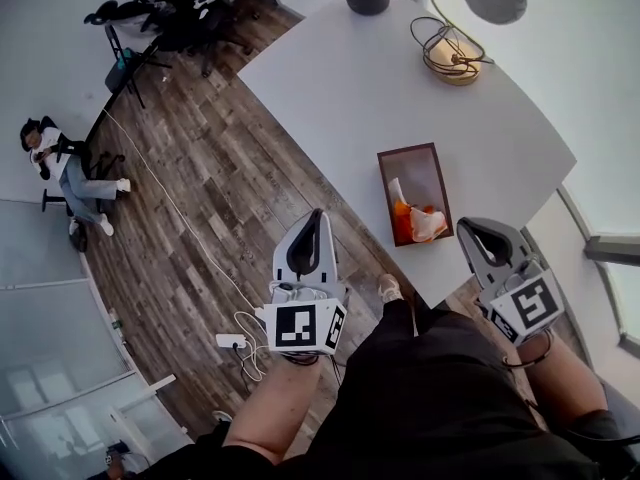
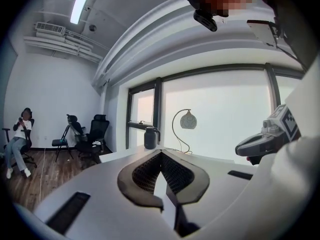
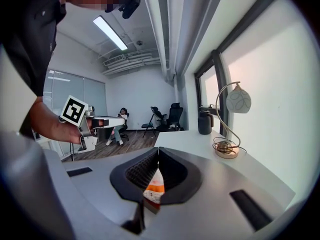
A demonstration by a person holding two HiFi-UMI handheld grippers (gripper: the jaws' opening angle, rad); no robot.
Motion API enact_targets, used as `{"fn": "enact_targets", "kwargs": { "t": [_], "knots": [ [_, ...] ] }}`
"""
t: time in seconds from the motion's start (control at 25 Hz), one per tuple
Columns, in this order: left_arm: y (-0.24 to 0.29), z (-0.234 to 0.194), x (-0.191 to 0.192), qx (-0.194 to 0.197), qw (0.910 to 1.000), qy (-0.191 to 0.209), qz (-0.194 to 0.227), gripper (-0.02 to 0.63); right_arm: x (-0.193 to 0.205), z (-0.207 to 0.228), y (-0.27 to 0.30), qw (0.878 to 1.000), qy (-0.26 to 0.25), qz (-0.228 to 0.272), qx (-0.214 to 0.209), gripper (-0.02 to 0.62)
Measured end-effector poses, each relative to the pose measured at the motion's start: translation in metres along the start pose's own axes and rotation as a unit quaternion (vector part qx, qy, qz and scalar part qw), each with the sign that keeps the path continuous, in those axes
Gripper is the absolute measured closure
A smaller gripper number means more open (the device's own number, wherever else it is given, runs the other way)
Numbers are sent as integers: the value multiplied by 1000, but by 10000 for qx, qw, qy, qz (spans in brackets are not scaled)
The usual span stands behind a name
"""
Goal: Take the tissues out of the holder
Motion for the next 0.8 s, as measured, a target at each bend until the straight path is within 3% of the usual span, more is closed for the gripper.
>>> {"fn": "enact_targets", "kwargs": {
  "t": [0.4, 0.48, 0.56, 0.8],
  "knots": [
    [3, 2, 23, -94, 9998, 26, -177, 601, 20, -3, 11, 9991, -98, 119, -386, 578],
    [4, 1, 27, -105, 9996, 33, -242, 601, 23, -1, 15, 9992, -94, 102, -387, 510],
    [6, 5, 32, -46, 9995, 63, -312, 601, 27, 2, 20, 9992, -48, 70, -398, 355],
    [3, 10, 44, 91, 9988, 36, -470, 601, 44, -2, 33, 9984, -1, -231, -507, 331]
  ]
}}
Point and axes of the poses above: the fingertips, and each gripper's own axes: y forward along the fingers, z to its right, x out of its underside, the point moved 7 cm from there along -y, backward along the fingers, and after that the axes turned 3 degrees about -x, right-handed, at the moved point
